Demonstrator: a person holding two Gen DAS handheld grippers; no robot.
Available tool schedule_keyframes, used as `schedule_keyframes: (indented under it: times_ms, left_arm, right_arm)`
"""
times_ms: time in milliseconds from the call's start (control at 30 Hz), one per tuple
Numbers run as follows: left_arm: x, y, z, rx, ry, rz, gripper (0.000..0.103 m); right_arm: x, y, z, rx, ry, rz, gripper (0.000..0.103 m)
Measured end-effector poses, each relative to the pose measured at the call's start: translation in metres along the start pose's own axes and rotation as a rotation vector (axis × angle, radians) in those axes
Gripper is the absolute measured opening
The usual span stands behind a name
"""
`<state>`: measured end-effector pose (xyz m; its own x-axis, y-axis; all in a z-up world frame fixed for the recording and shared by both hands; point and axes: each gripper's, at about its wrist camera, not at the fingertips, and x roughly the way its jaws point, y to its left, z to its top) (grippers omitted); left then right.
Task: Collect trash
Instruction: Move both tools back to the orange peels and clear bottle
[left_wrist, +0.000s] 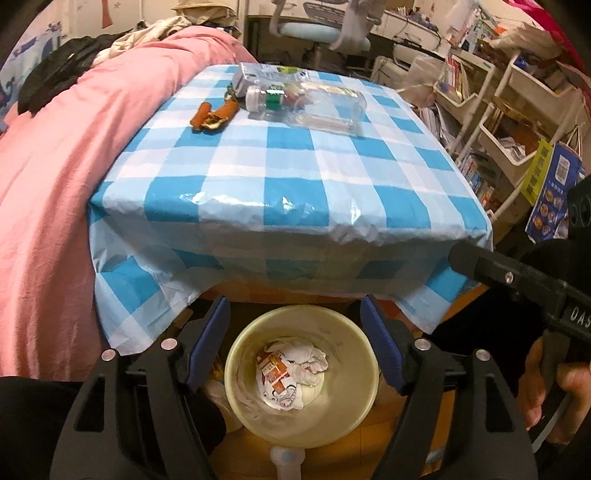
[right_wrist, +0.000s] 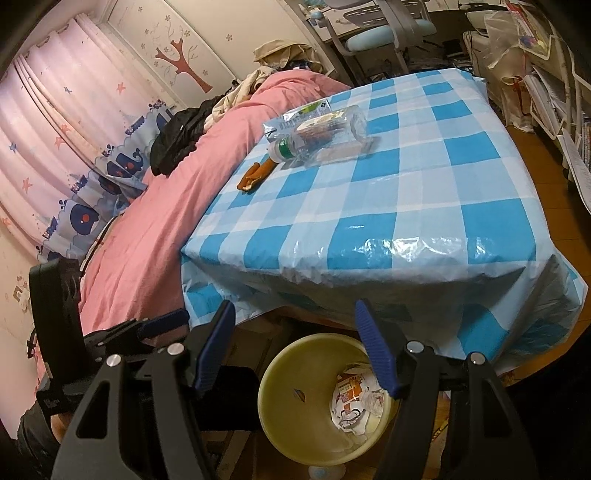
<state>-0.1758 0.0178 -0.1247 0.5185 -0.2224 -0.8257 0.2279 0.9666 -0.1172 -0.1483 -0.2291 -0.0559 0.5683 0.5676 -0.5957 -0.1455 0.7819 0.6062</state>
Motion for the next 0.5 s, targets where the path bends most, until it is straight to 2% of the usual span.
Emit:
schedule_keyframes:
  times_ms: [233, 500]
  left_arm:
    - [-0.011, 0.013, 0.019, -0.045, -0.094, 0.032, 0.071]
    - [-0.012, 0.040, 0.052, -0.119, -0.144, 0.049, 0.071]
  right_arm:
    - [0.002, 0.002, -0.001, -0.008, 0.005, -0.006, 0.065]
    - [0.007, 0.004, -0.002, -0.020, 0.018, -0.015, 0.065]
